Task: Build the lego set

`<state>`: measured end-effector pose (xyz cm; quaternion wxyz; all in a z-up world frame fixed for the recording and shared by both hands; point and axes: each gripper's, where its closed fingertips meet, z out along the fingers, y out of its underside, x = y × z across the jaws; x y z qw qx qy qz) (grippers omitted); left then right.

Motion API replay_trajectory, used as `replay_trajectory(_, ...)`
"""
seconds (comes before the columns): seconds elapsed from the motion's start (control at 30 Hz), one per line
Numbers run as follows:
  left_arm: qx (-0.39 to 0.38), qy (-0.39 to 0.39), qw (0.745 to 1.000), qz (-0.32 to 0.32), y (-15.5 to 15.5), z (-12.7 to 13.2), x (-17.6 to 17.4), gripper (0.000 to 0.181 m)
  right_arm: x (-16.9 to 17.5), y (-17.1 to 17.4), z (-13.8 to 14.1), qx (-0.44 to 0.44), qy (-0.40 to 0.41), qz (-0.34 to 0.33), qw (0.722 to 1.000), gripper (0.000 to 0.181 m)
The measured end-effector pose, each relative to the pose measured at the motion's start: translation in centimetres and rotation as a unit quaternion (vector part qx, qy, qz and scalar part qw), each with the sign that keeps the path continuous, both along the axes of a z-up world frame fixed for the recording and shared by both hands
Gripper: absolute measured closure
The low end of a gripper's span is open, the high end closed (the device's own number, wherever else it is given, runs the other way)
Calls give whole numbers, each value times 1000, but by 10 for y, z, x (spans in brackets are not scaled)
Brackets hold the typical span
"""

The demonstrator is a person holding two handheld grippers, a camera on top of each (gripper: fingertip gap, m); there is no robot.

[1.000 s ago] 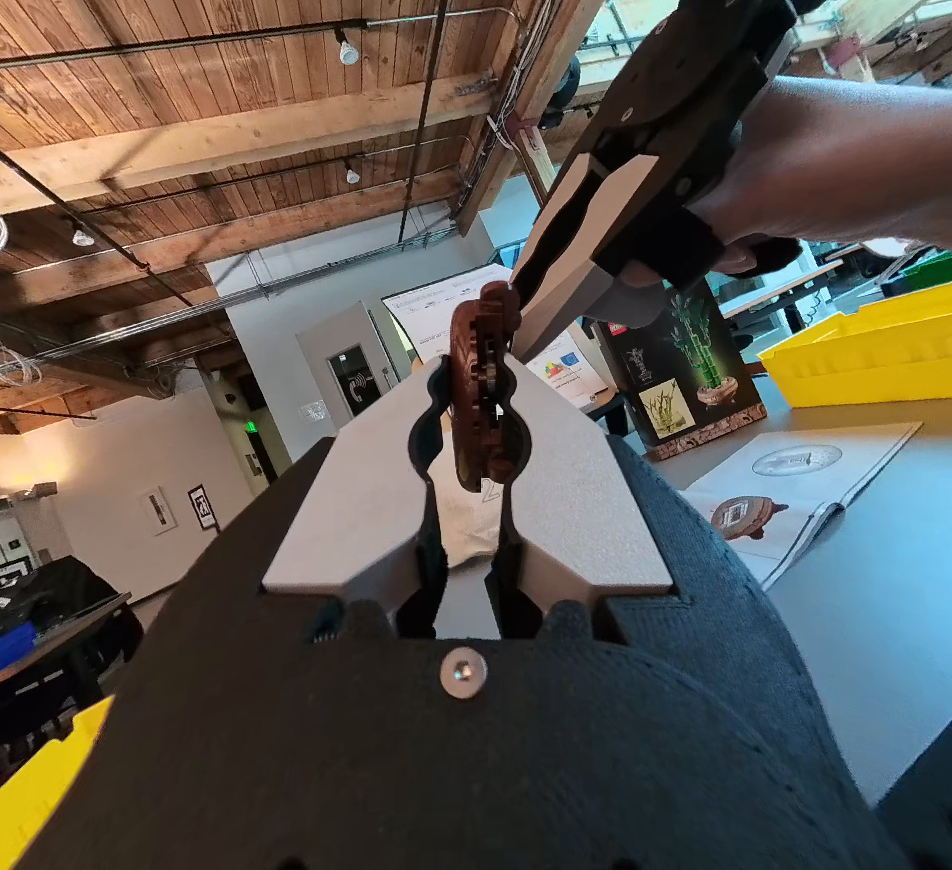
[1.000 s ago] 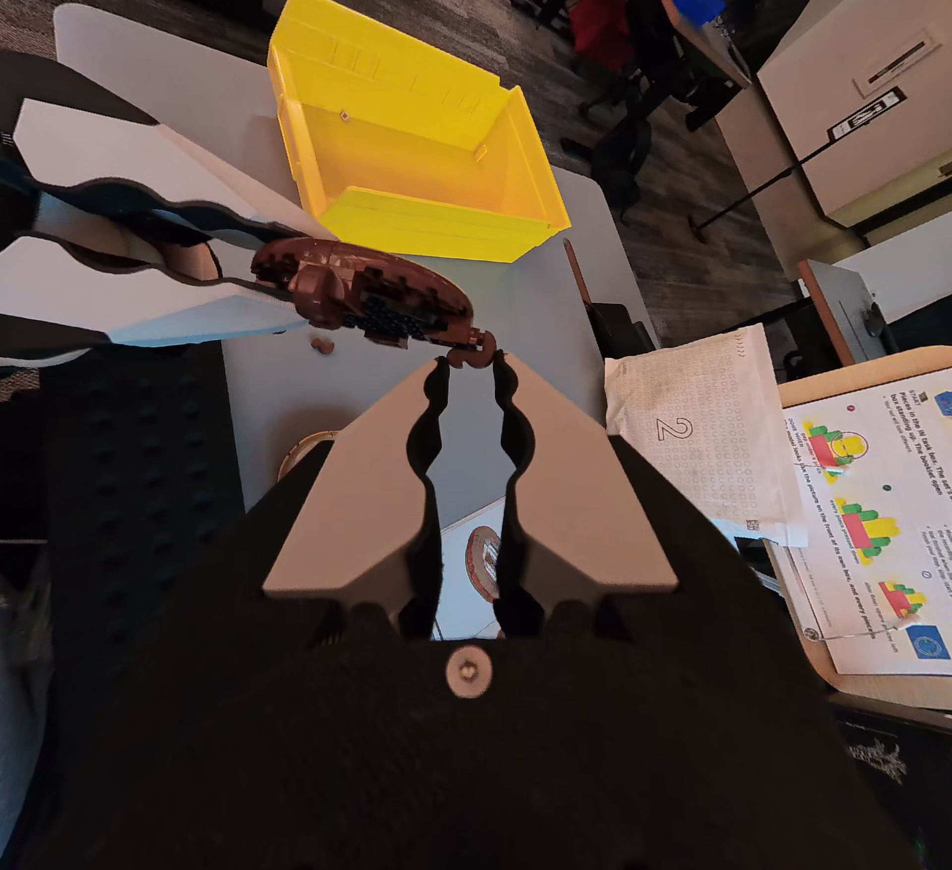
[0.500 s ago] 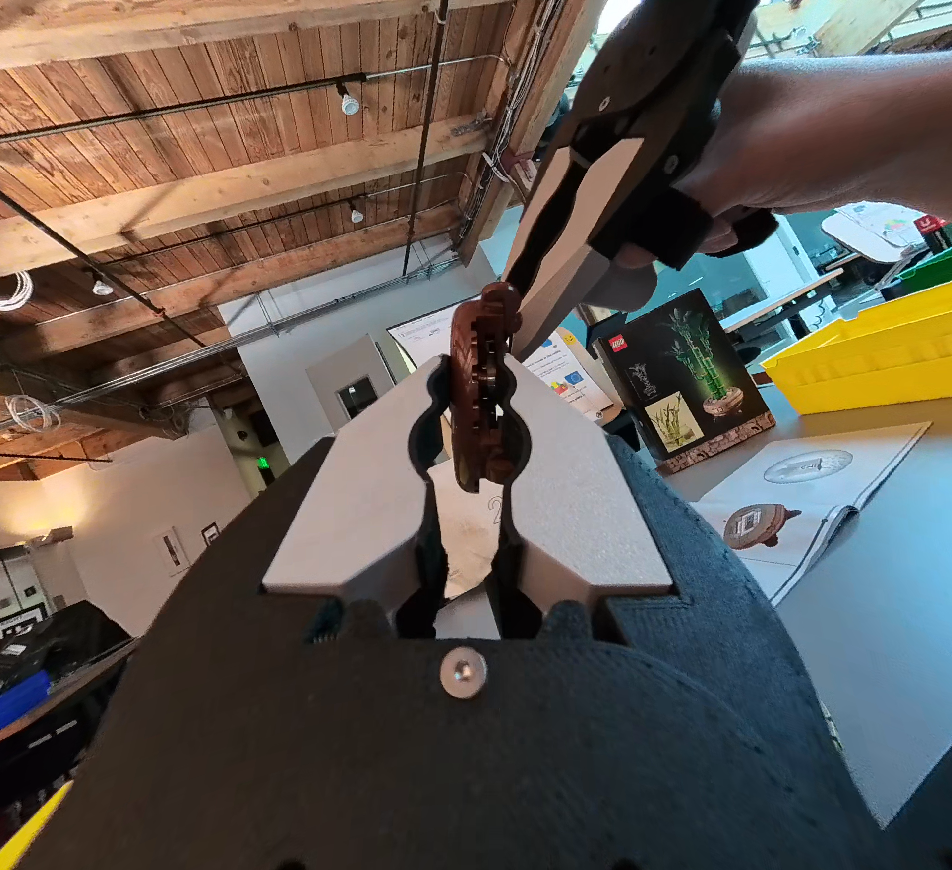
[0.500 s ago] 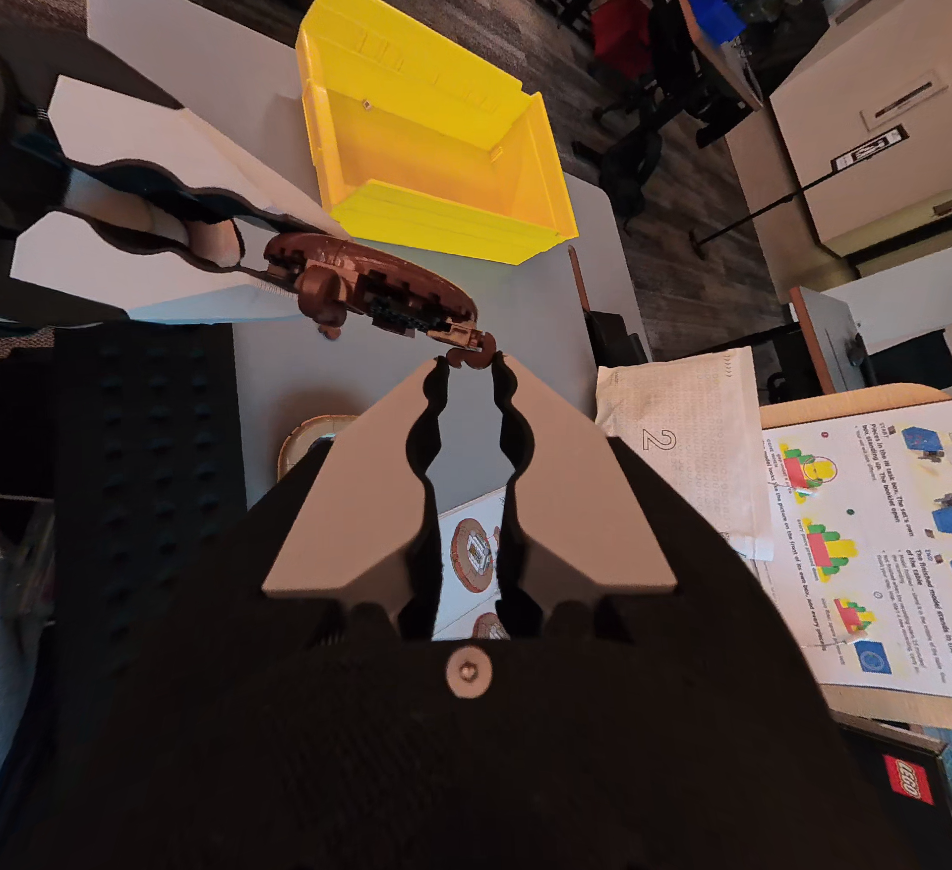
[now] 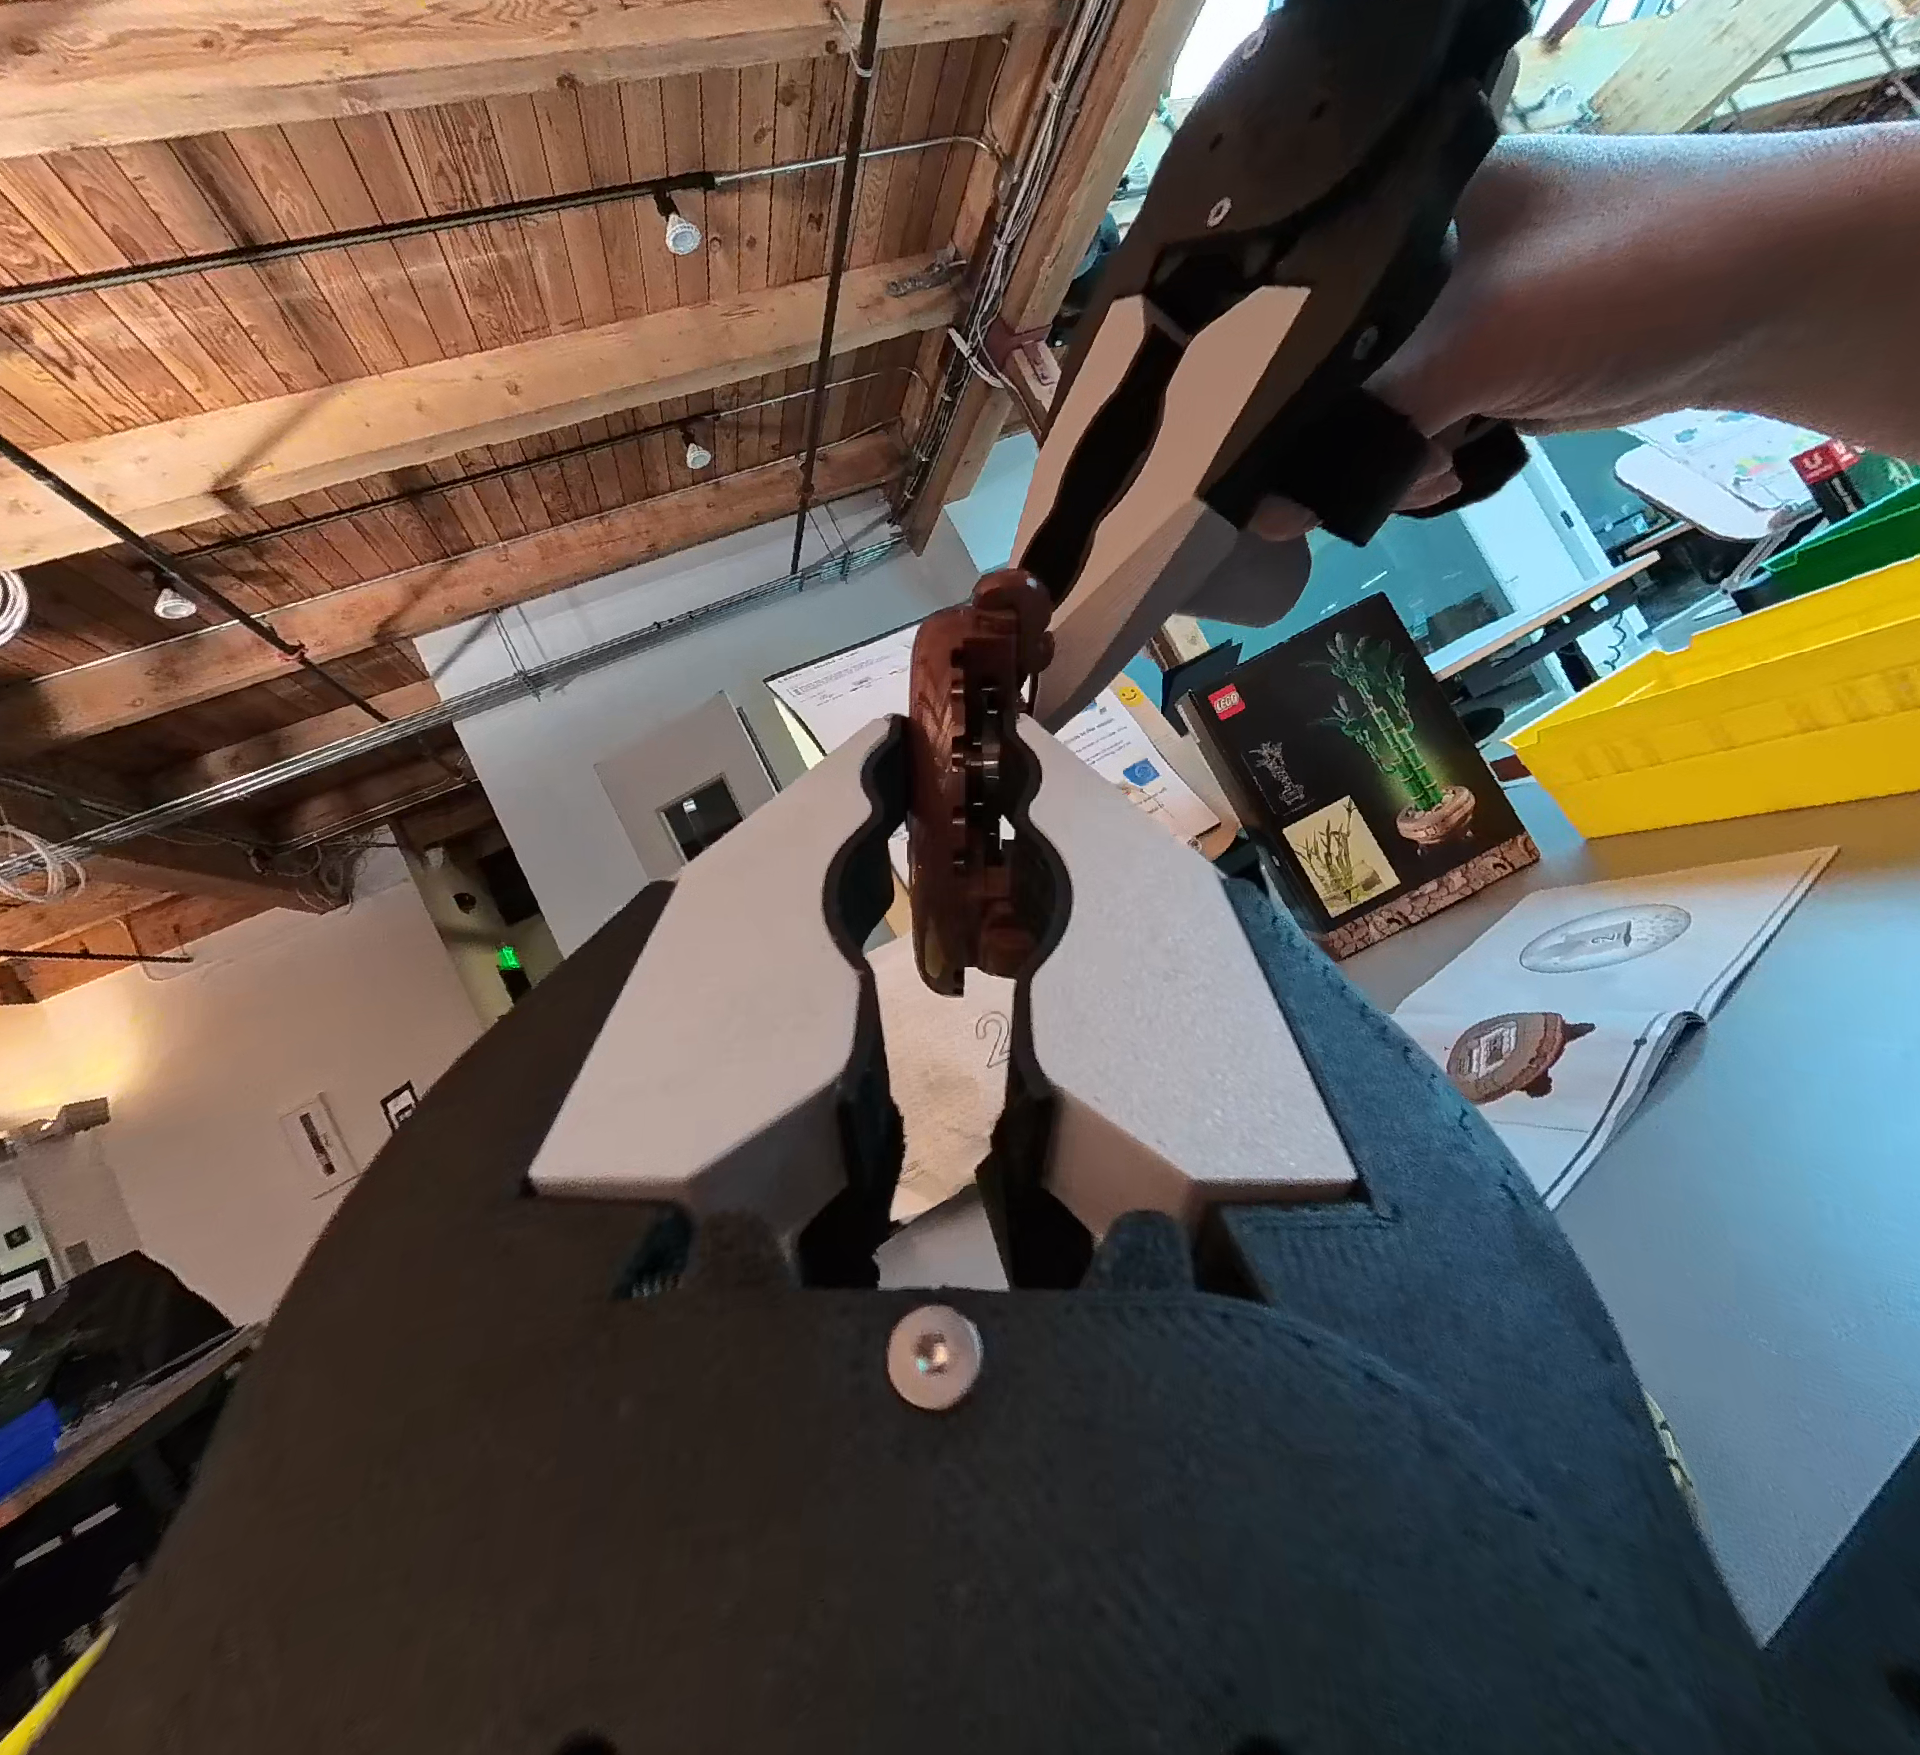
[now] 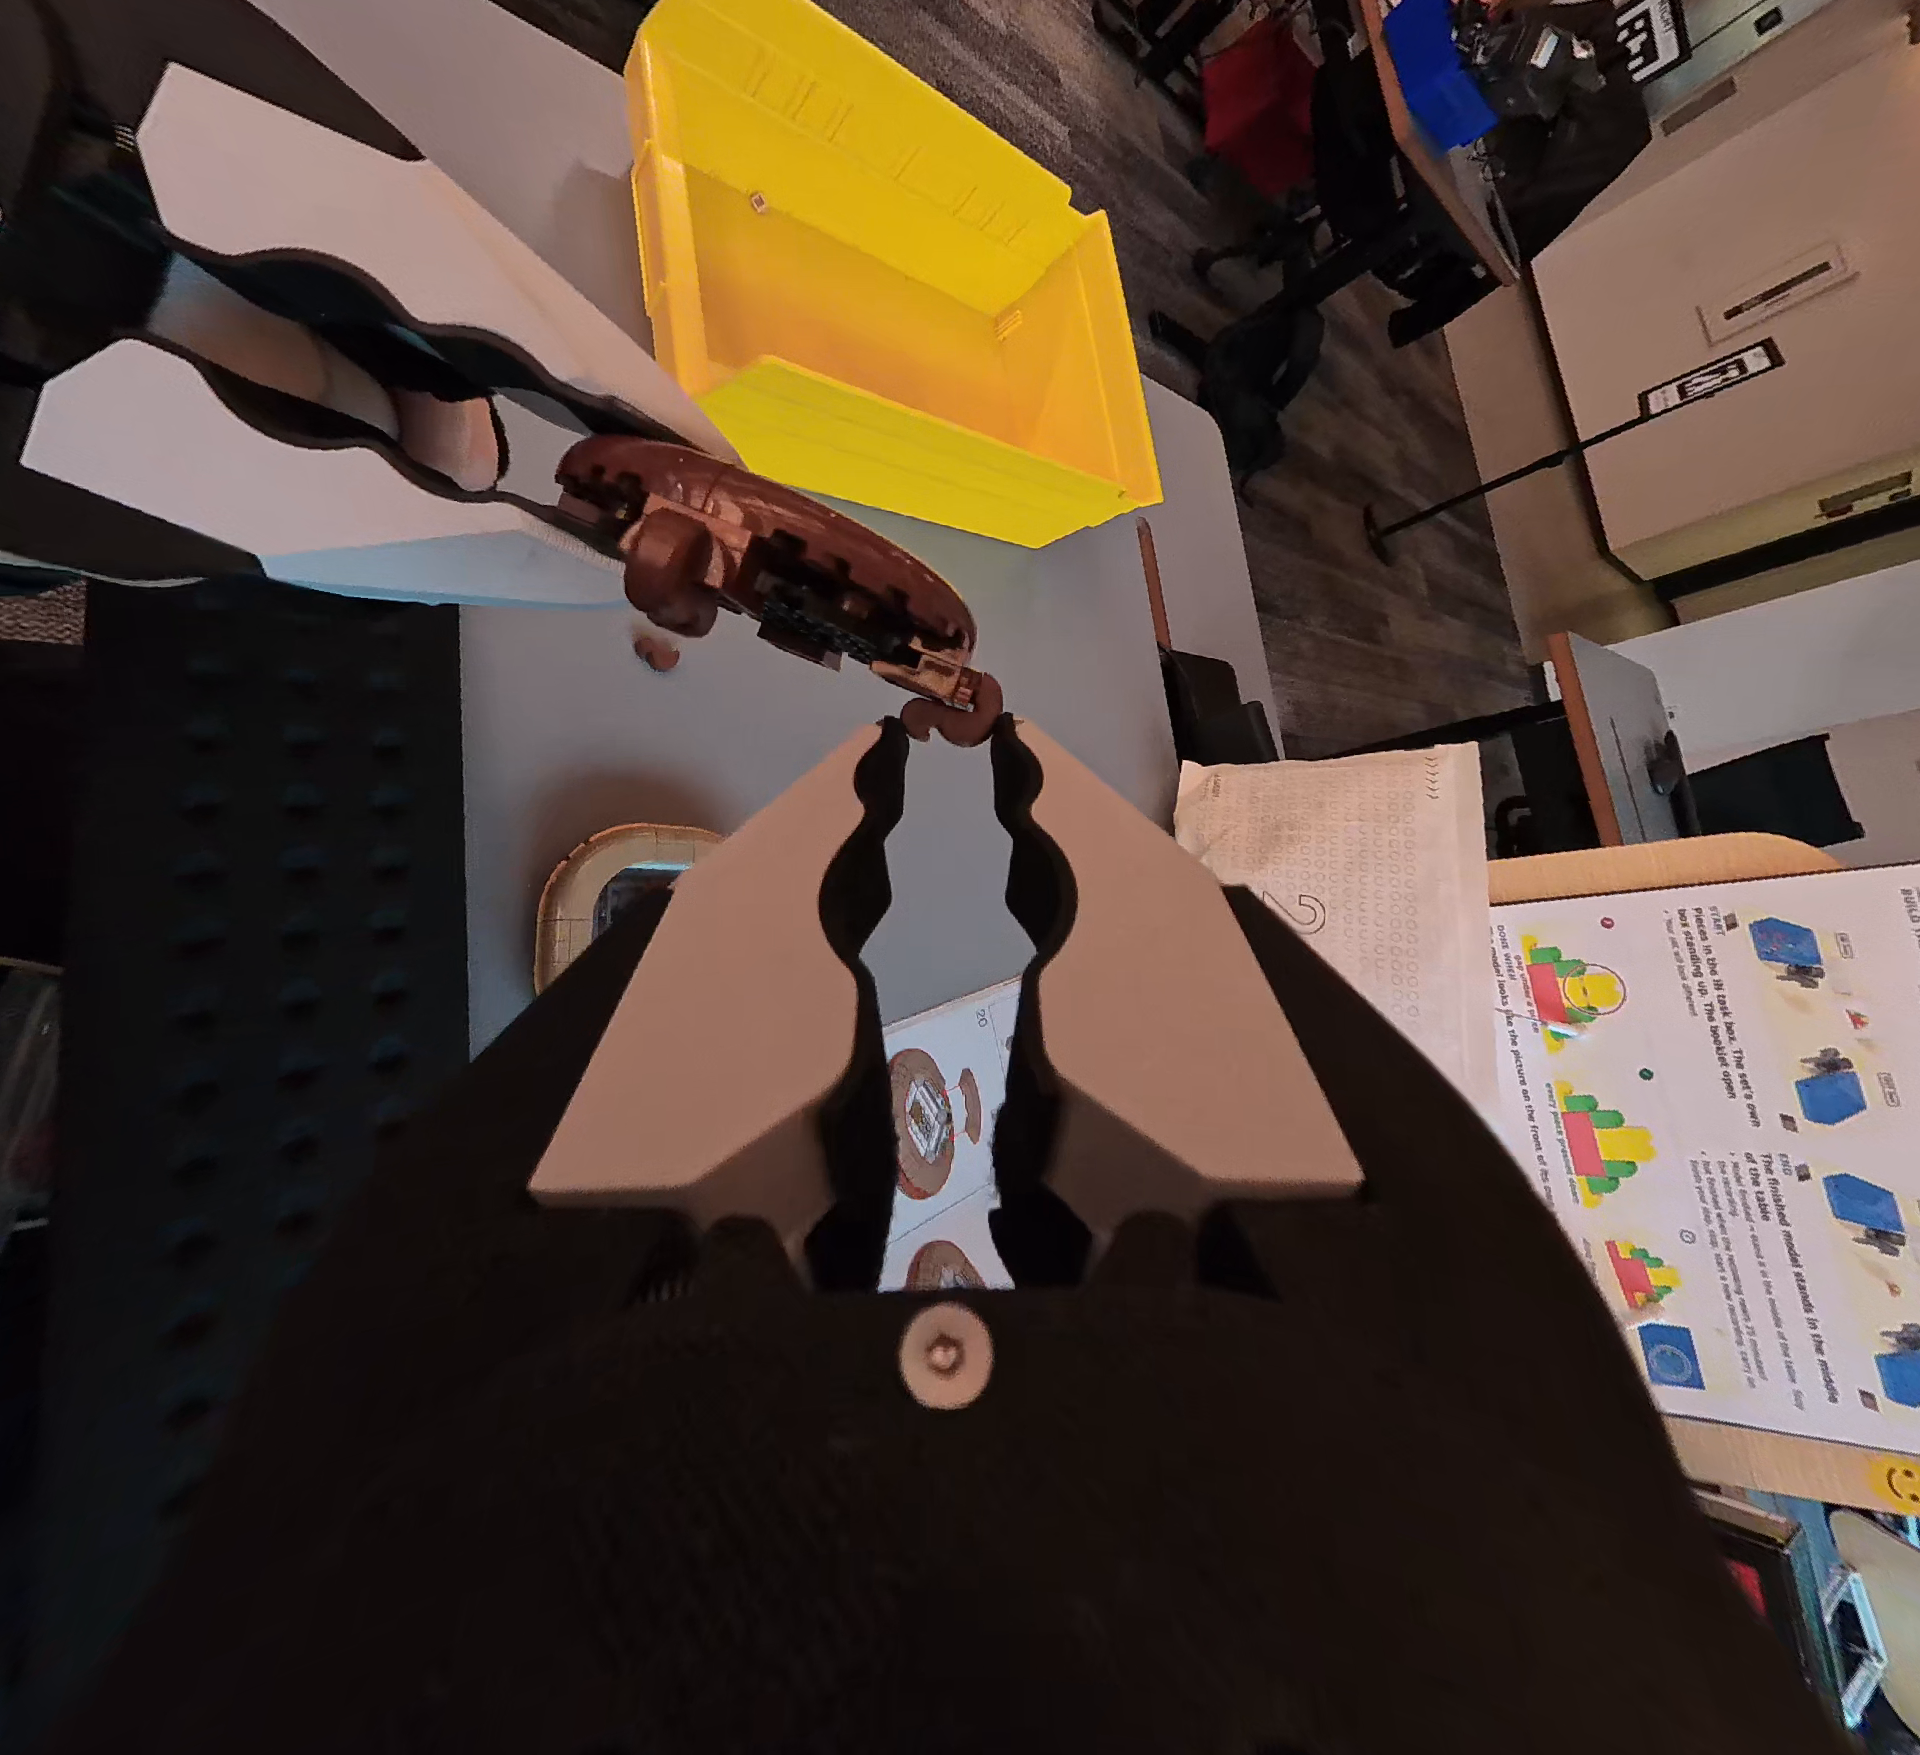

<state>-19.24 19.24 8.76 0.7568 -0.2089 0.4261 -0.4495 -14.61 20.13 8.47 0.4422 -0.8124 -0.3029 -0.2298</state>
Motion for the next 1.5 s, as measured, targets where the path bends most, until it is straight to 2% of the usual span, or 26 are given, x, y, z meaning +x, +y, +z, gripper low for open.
replay_trajectory(0.03, -1, 1, 1000, -5, 0, 0, 0, 167, 0, -1, -1, -3, -2, 3, 1000, 166)
replay_trajectory(0.37, -11, 0, 1000, -7, 3, -1, 1, 167, 4, 1, -1, 6, 4, -8, 1000, 171)
replay_trajectory(0.43, -16, 2, 1000, -11, 4, -1, 0, 167, 3, 1, -1, 6, 16, 0, 1000, 176)
replay_trajectory(0.6, -24, -3, 1000, -6, 7, 3, 5, 167, 9, 3, 4, 9, 59, -17, 998, 173)
replay_trajectory(0.73, -117, -20, 991, -55, 28, 6, -3, 167, 14, 1, 12, 52, 117, -5, 992, 164)
replay_trajectory(0.8, -194, -30, 976, -100, 48, 5, -11, 167, 22, 5, 25, 143, 119, 14, 982, 159)
replay_trajectory(0.83, -225, -35, 967, -118, 59, 4, -16, 167, 25, 9, 23, 182, 131, 32, 974, 164)
replay_trajectory(0.87, -246, -45, 960, -123, 70, 3, -22, 166, 29, 15, 6, 177, 165, 39, 969, 170)
replay_trajectory(0.93, -251, -57, 961, -104, 87, 2, -37, 167, 28, 32, -51, 72, 276, 40, 958, 158)
replay_trajectory(1.0, -238, -58, 967, -71, 99, 4, -51, 167, 11, 45, -99, -20, 324, 66, 943, 156)
replay_trajectory(1.1, -216, -66, 973, -37, 107, 9, -74, 167, 3, 66, -166, -135, 229, 63, 962, 155)
replay_trajectory(1.2, -212, -65, 975, -4, 119, 9, -87, 167, -6, 85, -217, -233, 128, 106, 958, 158)
replay_trajectory(1.23, -215, -61, 975, -4, 121, 9, -88, 167, -7, 91, -228, -260, 135, 97, 951, 164)
replay_trajectory(1.33, -212, -57, 976, -1, 122, 12, -95, 167, -26, 96, -234, -321, 260, 47, 910, 167)
replay_trajectory(1.37, -212, -56, 976, -2, 121, 12, -98, 167, -27, 95, -236, -324, 269, 28, 907, 164)
replay_trajectory(1.4, -214, -56, 975, -5, 121, 11, -100, 167, -22, 99, -236, -306, 260, 1, 916, 157)
replay_trajectory(1.5, -229, -62, 971, -20, 124, 9, -103, 167, -27, 105, -232, -263, 274, -30, 925, 157)
